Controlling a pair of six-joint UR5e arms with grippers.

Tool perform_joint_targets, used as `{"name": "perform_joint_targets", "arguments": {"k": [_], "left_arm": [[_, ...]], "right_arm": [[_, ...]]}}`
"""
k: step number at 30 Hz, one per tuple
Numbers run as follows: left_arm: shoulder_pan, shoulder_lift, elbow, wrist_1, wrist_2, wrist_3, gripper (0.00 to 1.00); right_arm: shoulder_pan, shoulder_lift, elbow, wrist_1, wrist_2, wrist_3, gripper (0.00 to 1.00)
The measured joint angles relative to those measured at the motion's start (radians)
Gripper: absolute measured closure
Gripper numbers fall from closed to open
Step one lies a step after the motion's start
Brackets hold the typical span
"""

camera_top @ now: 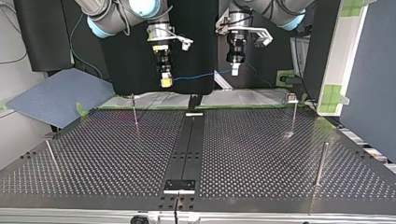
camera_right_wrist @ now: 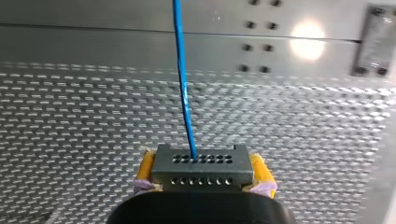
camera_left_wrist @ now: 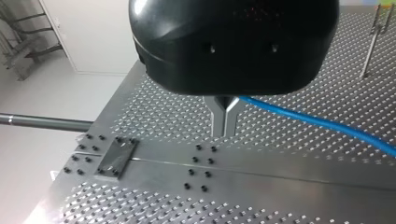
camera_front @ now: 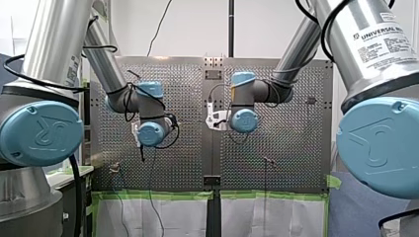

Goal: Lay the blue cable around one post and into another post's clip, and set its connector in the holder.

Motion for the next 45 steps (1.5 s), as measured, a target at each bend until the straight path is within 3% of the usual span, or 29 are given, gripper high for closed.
{"name": "perform_joint_targets", "arguments": {"k": [10, 14, 21, 27, 32, 35, 45], "left_arm": [[0.082, 0.082, 0.049, -0.082, 0.067, -0.044, 1.0], [0.118, 0.118, 0.072, -0.118, 0.051, -0.049, 1.0], [0.178, 0.178, 0.107, -0.178, 0.004, -0.084, 1.0], [0.228, 0.228, 0.138, -0.228, -0.005, -0.133, 1.0], [0.261, 0.275, 0.151, -0.275, -0.005, -0.179, 1.0], [0.272, 0.302, 0.16, -0.302, -0.005, -0.202, 1.0], [0.323, 0.382, 0.216, -0.382, -0.017, -0.229, 1.0]], "right_arm": [[-0.012, -0.087, -0.087, 0.088, -0.053, -0.016, 1.0], [-0.012, -0.125, -0.125, 0.125, -0.08, -0.02, 1.0], [-0.013, -0.171, -0.185, 0.185, -0.096, -0.03, 1.0], [-0.009, -0.154, -0.239, 0.221, -0.113, -0.048, 1.0], [0.003, -0.113, -0.285, 0.248, -0.122, -0.085, 1.0], [0.008, -0.09, -0.308, 0.253, -0.127, -0.097, 1.0], [0.021, -0.045, -0.39, 0.276, -0.151, -0.101, 1.0]]}}
